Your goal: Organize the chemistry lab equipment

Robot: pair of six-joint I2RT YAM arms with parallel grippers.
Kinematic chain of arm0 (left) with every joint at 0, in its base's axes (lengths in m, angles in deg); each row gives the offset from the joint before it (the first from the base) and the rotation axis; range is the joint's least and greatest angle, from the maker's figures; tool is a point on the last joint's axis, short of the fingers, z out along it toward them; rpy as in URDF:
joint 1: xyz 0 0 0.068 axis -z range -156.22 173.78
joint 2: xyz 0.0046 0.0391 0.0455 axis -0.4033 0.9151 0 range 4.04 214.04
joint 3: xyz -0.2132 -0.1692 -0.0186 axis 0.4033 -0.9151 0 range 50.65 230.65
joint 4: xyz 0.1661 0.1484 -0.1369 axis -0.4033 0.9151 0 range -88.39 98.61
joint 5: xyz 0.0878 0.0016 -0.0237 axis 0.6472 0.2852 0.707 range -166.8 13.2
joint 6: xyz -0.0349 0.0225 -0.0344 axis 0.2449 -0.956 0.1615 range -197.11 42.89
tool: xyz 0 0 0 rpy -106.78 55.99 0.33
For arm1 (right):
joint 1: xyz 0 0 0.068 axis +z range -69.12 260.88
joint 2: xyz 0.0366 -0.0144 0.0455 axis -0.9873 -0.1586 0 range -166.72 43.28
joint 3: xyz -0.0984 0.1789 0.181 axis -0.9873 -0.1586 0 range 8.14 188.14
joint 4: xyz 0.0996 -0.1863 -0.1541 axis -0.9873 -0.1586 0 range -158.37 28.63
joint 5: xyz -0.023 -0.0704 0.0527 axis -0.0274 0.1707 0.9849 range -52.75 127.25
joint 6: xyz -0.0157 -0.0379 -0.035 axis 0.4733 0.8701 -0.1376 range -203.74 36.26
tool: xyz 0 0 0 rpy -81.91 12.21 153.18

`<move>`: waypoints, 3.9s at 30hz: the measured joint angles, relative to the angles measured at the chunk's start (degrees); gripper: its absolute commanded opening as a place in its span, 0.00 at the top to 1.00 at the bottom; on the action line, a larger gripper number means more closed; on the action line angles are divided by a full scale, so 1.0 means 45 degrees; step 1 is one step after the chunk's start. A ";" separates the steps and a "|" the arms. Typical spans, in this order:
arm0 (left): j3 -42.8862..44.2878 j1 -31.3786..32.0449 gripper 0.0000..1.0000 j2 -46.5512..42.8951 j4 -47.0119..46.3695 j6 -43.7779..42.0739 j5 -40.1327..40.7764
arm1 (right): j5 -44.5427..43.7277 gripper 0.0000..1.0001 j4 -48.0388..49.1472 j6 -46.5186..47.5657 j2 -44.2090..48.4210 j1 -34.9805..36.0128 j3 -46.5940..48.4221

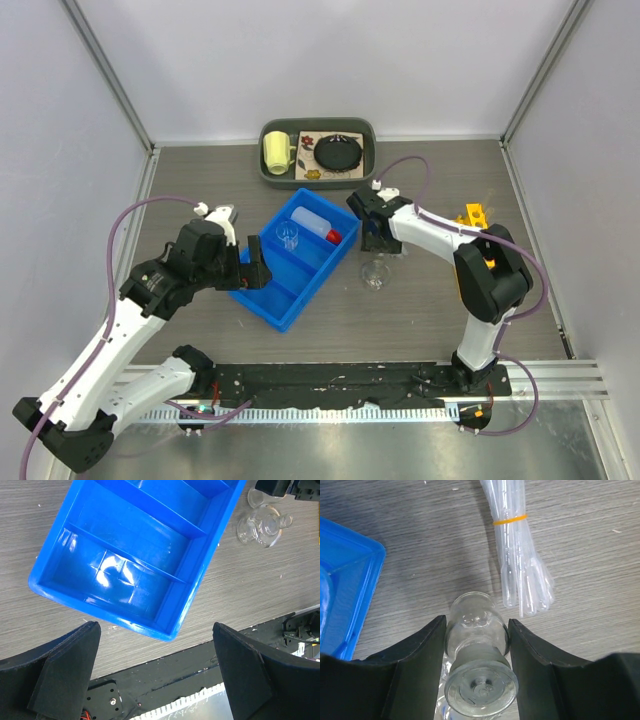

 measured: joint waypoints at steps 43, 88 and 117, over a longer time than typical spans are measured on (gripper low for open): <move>0.0000 0.0000 0.00 -0.1292 0.0121 0.0034 -0.1059 | -0.0607 0.73 -0.4031 -0.1360 -0.4090 0.4158 0.8942; 0.0044 0.0000 0.00 -0.1112 0.0792 -0.0102 -0.1190 | -0.0981 0.31 -0.3342 -0.1758 -0.3910 0.4129 0.8427; 0.0437 0.0000 0.00 0.1015 -0.0316 0.0505 -0.0835 | -0.1409 0.16 -0.2623 -0.0835 0.6057 0.2594 -0.1384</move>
